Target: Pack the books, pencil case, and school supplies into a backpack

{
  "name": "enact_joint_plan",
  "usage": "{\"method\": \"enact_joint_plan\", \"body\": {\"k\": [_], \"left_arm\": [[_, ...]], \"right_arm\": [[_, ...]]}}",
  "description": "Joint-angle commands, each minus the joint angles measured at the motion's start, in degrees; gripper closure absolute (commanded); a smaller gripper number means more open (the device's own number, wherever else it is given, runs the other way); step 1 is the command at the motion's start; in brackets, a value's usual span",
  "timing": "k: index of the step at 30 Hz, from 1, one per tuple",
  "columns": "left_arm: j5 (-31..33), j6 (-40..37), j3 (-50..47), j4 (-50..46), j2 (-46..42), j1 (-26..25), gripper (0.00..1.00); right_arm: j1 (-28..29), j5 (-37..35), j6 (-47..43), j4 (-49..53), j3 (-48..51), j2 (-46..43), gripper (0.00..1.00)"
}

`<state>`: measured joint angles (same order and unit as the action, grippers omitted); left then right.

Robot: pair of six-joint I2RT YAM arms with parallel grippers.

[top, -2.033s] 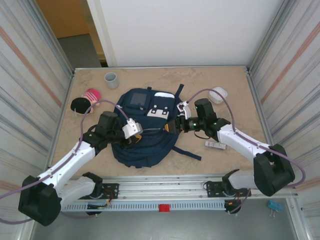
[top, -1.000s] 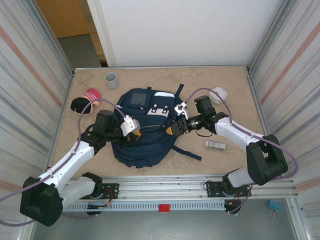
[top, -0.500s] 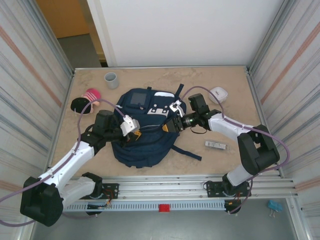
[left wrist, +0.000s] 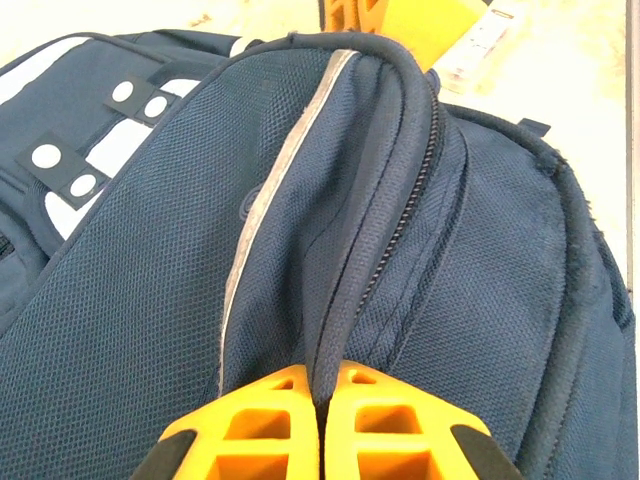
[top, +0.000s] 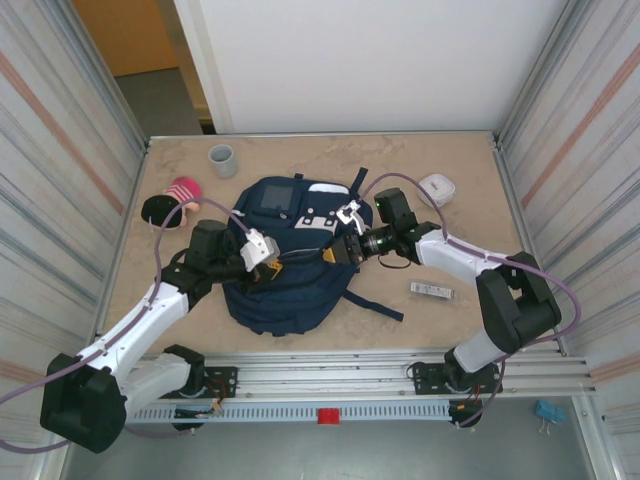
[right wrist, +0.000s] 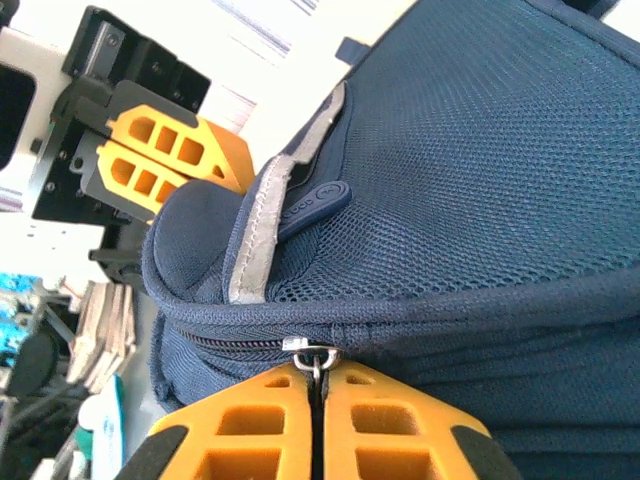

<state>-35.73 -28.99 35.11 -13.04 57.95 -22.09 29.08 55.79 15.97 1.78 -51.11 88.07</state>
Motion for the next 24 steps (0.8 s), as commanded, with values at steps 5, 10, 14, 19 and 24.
{"method": "enact_joint_plan", "body": {"k": [5, 10, 14, 19, 24], "left_arm": [[11.3, 8.1, 4.3, 3.1, 0.7, -1.9, 1.0], [17.7, 11.4, 6.3, 4.5, 2.8, -5.5, 1.0], [22.0, 13.9, 8.3, 6.5, 6.2, -9.7, 1.0], [26.4, 16.6, 12.1, 7.4, 11.1, -14.2, 1.0], [24.6, 17.3, 13.8, 9.2, 13.3, -16.8, 0.84]], "right_arm": [[1.1, -9.6, 2.7, 9.5, -0.4, -8.9, 1.0], [3.0, -13.4, 0.1, 19.6, -3.8, -11.4, 1.0], [7.6, -14.5, 2.1, 20.1, -6.4, -10.7, 1.0], [13.0, -15.9, 6.1, 17.8, -8.6, -8.7, 1.0], [13.0, -18.9, 10.5, 16.9, -7.6, -8.4, 1.0]]}}
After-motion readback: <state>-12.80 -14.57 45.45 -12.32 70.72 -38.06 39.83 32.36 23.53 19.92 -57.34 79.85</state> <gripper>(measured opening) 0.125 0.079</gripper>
